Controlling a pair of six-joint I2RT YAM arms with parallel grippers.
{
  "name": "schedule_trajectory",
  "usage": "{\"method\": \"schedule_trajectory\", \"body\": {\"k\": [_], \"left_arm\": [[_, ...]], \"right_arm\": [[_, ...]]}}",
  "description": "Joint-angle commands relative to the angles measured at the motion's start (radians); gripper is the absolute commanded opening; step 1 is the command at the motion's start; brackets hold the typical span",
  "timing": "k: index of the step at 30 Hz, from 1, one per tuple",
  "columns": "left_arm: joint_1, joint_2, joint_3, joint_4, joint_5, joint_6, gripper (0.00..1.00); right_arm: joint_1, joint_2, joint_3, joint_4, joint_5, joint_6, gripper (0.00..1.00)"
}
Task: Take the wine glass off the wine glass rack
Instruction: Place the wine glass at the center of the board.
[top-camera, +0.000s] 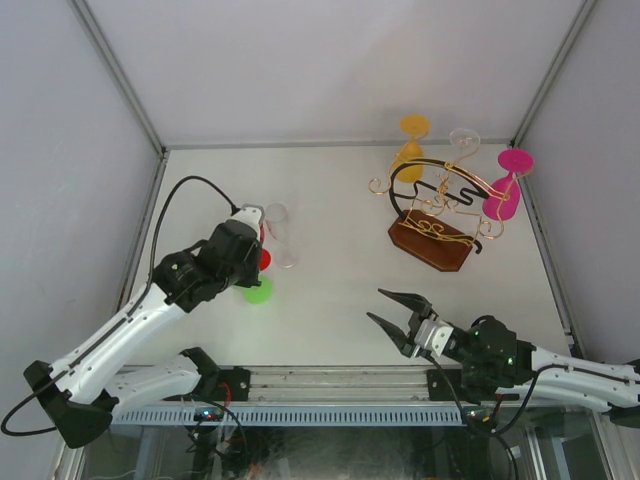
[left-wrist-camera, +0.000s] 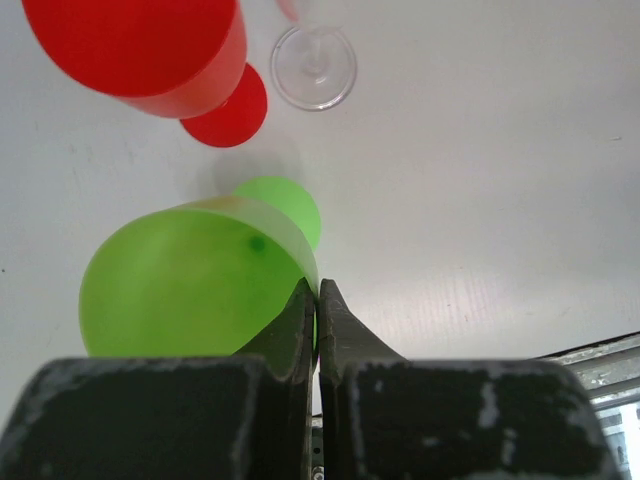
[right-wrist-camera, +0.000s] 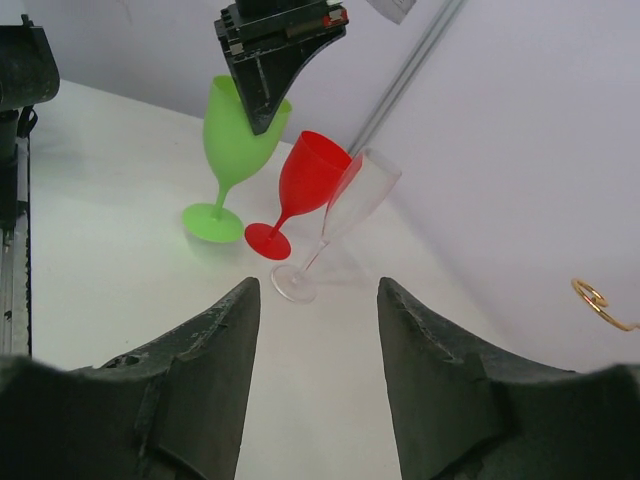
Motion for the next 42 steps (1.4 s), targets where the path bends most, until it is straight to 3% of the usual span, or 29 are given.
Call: {"method": "schedule_trajectory", "body": {"k": [1,18,42], "left_arm": [[0.027,-0.024,-0.032,0.002,-0.035,-0.033,0.00],[0.104,0.071,-0.101,0.145,-0.010,-0.041,0.00],[0.104,0.210,0.023,0.122,-0.063,-0.008,0.01]], "right_arm": [[-0.004,0.018,0.010,0.069,0.021,0.025,0.51],[-0.004,0.008,0.027,0.035,-0.006,0.082,0.60],[-0.022,0.025,0.049,-0.068,0.069,0.098,0.63]]}}
